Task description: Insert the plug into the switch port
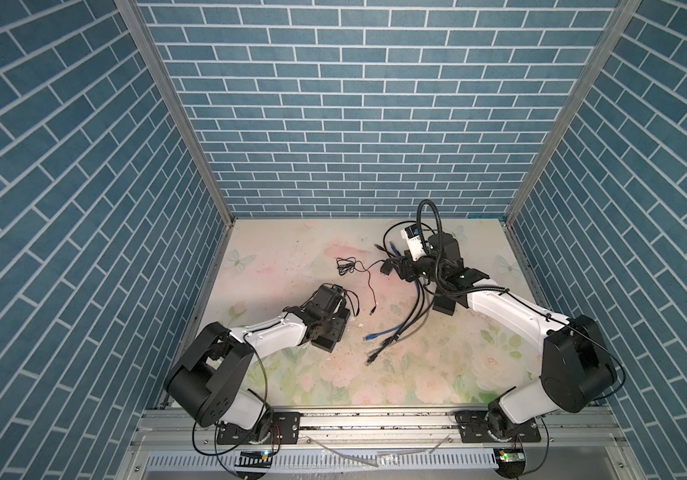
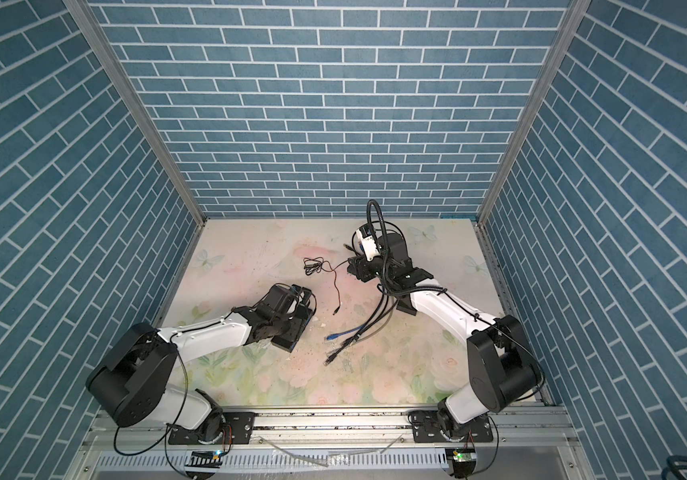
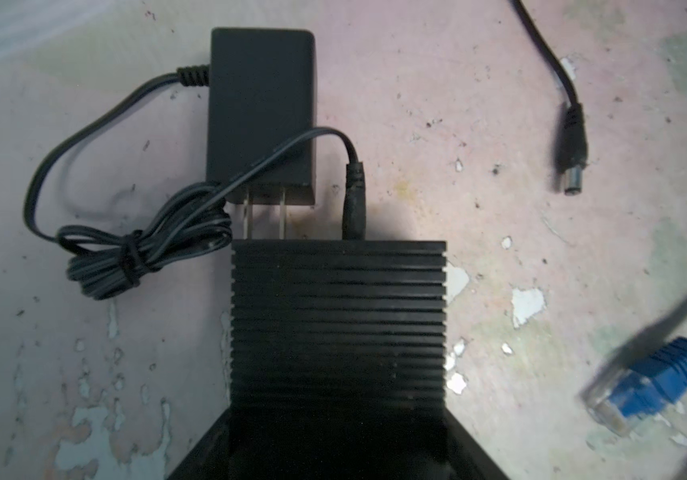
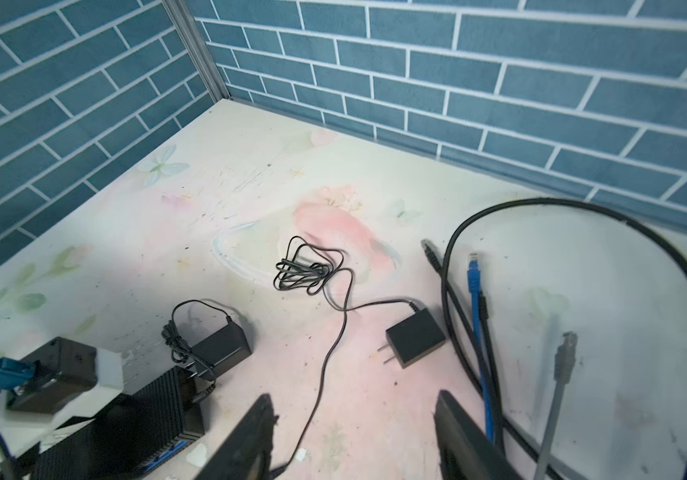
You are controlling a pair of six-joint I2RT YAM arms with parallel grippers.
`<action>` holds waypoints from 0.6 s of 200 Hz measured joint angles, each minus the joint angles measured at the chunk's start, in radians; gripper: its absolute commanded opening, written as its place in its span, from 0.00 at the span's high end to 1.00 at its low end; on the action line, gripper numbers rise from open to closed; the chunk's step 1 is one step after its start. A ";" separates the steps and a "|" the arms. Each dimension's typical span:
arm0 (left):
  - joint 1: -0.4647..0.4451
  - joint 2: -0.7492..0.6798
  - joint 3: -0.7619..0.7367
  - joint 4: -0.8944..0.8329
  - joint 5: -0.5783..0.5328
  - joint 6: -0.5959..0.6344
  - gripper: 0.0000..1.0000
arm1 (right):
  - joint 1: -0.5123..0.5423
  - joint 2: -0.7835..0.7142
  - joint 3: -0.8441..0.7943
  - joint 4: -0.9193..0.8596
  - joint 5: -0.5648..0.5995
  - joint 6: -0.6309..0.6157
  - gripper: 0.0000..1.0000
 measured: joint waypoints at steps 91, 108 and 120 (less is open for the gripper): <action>0.068 0.067 0.040 0.048 -0.027 0.052 0.01 | 0.000 -0.013 0.002 -0.079 -0.016 -0.236 0.31; 0.068 0.058 0.040 0.043 -0.026 0.063 0.00 | 0.000 -0.016 0.002 -0.116 -0.028 -0.292 0.31; 0.068 0.038 0.040 0.034 -0.025 0.071 0.00 | 0.000 -0.017 0.002 -0.141 -0.033 -0.331 0.30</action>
